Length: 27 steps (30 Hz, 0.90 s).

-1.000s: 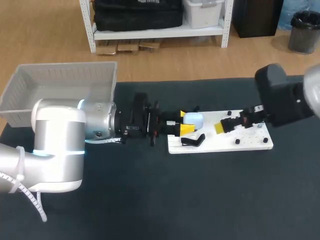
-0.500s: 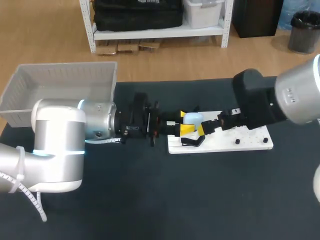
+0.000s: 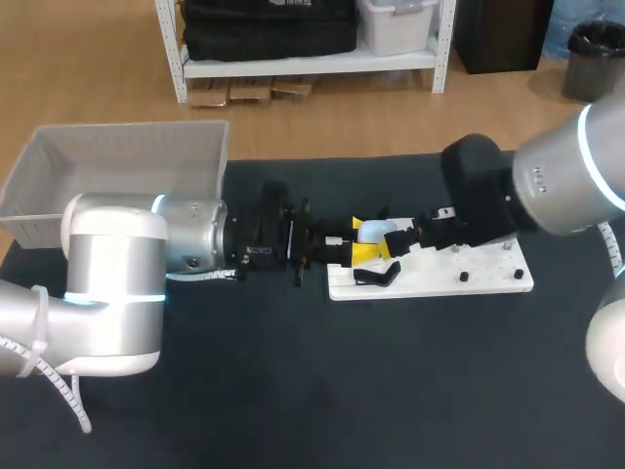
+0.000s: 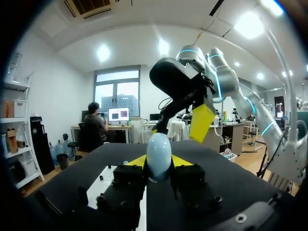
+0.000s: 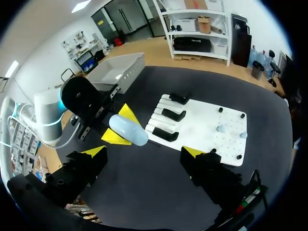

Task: Pick up each earbud case from the left stands, insert the matching earbuds, close the lid, and place the case in the box.

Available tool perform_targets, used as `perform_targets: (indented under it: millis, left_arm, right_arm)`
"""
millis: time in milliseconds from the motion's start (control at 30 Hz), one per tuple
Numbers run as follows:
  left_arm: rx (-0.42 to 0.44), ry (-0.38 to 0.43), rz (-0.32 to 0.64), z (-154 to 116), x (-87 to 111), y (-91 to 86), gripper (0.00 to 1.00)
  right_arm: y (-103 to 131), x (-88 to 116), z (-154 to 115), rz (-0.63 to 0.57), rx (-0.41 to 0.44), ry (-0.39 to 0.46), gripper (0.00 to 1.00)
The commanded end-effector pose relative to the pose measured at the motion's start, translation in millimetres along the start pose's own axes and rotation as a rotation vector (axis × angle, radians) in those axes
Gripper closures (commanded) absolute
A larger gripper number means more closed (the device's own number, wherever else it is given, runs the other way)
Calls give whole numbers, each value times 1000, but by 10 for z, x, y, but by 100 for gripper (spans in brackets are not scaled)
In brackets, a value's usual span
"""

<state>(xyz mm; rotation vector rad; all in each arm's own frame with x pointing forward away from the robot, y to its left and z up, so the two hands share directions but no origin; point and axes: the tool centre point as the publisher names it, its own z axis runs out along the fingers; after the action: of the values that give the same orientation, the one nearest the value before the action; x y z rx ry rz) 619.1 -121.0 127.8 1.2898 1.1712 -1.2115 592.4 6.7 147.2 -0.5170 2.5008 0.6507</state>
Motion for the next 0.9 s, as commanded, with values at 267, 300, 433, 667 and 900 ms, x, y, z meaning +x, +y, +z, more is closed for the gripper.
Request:
perform_targets:
  millis: [267, 300, 433, 667, 900]
  left_arm:
    - [-6, -3, 3, -1, 6, -17, 100]
    - [-6, -3, 3, -1, 6, -17, 100]
    - [-6, -3, 3, -1, 6, -17, 100]
    - [-6, -3, 3, -1, 6, -17, 100]
    - [-6, -3, 3, -1, 6, -17, 100]
  right_arm:
    - [-49, -59, 103, 12, 43, -2, 0]
    - [-51, -58, 106, 13, 44, -2, 0]
    - [-76, -76, 118, 16, 48, -3, 0]
    - [-91, -87, 127, 18, 56, -5, 0]
    - [-109, -90, 138, 19, 69, -7, 0]
